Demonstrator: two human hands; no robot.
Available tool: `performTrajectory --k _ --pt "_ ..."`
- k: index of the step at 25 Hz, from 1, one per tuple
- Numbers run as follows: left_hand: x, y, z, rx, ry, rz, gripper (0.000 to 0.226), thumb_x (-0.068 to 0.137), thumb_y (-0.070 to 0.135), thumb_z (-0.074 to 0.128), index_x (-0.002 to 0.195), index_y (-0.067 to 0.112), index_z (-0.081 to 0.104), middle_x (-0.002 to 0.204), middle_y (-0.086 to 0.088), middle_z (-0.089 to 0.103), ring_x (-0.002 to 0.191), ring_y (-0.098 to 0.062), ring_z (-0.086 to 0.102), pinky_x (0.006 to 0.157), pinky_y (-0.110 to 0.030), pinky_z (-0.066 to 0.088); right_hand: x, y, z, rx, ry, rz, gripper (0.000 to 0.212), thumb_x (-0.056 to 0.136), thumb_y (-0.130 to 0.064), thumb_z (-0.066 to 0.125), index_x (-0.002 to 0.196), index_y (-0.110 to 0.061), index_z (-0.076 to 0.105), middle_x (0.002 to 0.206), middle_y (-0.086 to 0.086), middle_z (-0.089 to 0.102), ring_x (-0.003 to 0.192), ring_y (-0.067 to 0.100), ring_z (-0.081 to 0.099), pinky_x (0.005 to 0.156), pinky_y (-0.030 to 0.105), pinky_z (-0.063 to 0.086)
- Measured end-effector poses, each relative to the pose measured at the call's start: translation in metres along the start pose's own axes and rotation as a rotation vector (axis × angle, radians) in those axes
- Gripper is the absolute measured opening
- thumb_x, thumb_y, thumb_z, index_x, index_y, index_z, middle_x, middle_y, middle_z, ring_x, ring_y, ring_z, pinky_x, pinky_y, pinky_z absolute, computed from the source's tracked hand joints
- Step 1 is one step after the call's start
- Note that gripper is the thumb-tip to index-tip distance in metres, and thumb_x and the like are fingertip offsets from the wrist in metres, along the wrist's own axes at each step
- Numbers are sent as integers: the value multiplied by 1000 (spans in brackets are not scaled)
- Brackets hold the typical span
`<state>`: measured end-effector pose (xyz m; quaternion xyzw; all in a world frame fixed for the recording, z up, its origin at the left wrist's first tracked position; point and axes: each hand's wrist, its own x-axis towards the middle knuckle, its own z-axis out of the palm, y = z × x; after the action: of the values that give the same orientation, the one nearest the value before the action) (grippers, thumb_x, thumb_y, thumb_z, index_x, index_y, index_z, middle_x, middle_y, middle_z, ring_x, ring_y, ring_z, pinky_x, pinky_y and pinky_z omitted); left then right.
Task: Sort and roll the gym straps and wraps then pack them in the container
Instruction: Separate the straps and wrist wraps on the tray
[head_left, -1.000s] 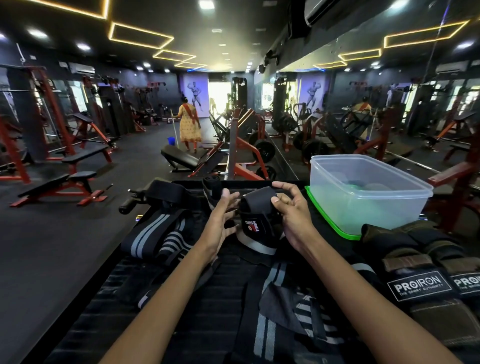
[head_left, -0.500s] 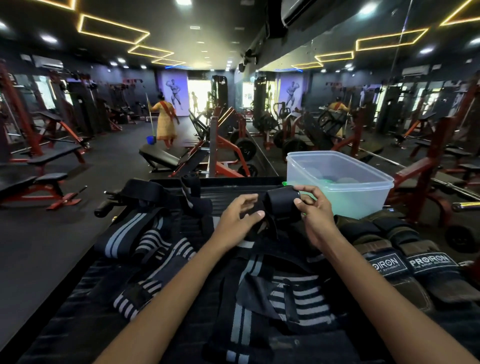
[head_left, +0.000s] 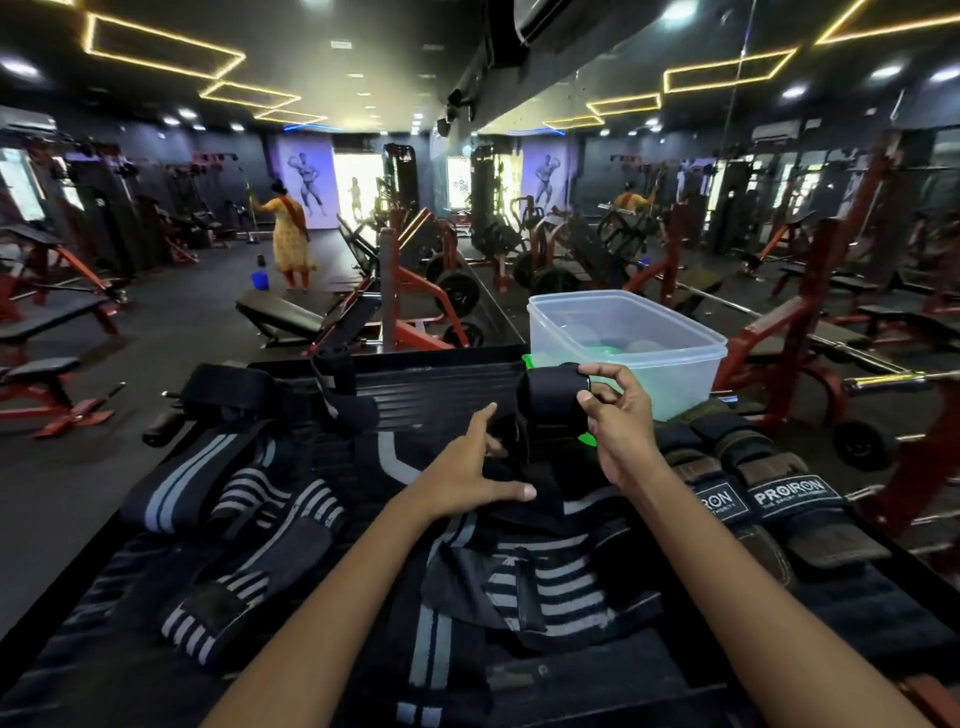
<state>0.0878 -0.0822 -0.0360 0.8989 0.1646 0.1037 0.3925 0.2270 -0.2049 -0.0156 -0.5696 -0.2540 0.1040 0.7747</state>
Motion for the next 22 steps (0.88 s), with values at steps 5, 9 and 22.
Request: performTrajectory --k 5,9,22 --pt "1 -3 -16 202 -43 -77 61 79 28 78 133 19 53 120 -1 50 114 -14 50 89 -18 34 -1 -2 -1 13 -8 8 30 90 18 47 99 -9 58 52 -10 46 46 -3 42 46 8 35" --pt "4 -16 -31 243 -69 -158 45 79 25 78 122 26 62 122 1 58 116 -17 54 99 -29 42 -3 -2 0 14 -24 9 30 90 17 47 101 -8 58 48 -15 44 49 -2 41 49 9 34" --pt "-4 32 7 -389 112 148 101 56 54 86 139 41 31 146 1 41 128 -16 48 108 -34 39 -37 -24 -12 191 -134 -56 30 91 15 48 97 -12 59 80 8 69 75 13 65 72 22 54"
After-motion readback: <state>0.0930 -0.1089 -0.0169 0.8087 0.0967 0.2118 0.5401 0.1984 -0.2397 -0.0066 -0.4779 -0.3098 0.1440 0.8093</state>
